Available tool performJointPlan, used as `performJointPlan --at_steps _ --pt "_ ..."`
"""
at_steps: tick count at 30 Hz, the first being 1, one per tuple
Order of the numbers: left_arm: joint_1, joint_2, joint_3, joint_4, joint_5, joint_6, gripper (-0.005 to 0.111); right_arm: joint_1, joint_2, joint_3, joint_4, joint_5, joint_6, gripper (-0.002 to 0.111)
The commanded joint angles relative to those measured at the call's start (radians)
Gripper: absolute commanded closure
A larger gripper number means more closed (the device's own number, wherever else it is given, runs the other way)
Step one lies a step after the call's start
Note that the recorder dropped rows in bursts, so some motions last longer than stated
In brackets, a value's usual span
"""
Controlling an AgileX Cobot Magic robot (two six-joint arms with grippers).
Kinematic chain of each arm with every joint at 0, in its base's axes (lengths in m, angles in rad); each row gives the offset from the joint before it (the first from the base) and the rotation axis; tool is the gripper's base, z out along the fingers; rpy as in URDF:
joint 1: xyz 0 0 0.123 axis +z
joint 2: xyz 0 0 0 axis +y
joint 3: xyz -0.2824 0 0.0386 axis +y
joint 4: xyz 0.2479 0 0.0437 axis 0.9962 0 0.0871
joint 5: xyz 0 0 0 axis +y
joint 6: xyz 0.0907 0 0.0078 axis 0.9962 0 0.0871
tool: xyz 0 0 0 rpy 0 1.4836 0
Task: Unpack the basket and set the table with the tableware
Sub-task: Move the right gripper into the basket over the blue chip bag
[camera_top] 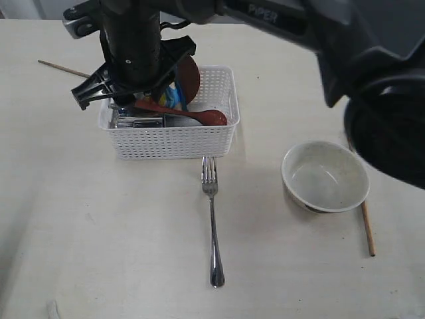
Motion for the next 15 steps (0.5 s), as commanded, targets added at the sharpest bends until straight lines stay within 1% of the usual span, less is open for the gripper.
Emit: performJointPlan --at_steps 1,4,9,15 --pt "0.006 -0.003 0.003 0.004 -0.007 -0.005 0.105 -0.002 0.060 -0.052 -0.041 0.003 -0.048 0.065" --pt "0.006 -0.003 0.003 0.004 -0.007 -0.005 0.105 -0.002 0.087 -0.052 -0.041 -0.016 -0.078 0.065" --pt "0.006 -0.003 0.003 0.004 -0.007 -0.005 0.105 -0.002 0.116 -0.052 -0.109 -0.061 -0.078 0.065" --pt "0.006 -0.003 0.003 0.004 -0.007 -0.005 0.105 -0.002 0.128 -0.052 -0.111 -0.094 -0.076 0.065"
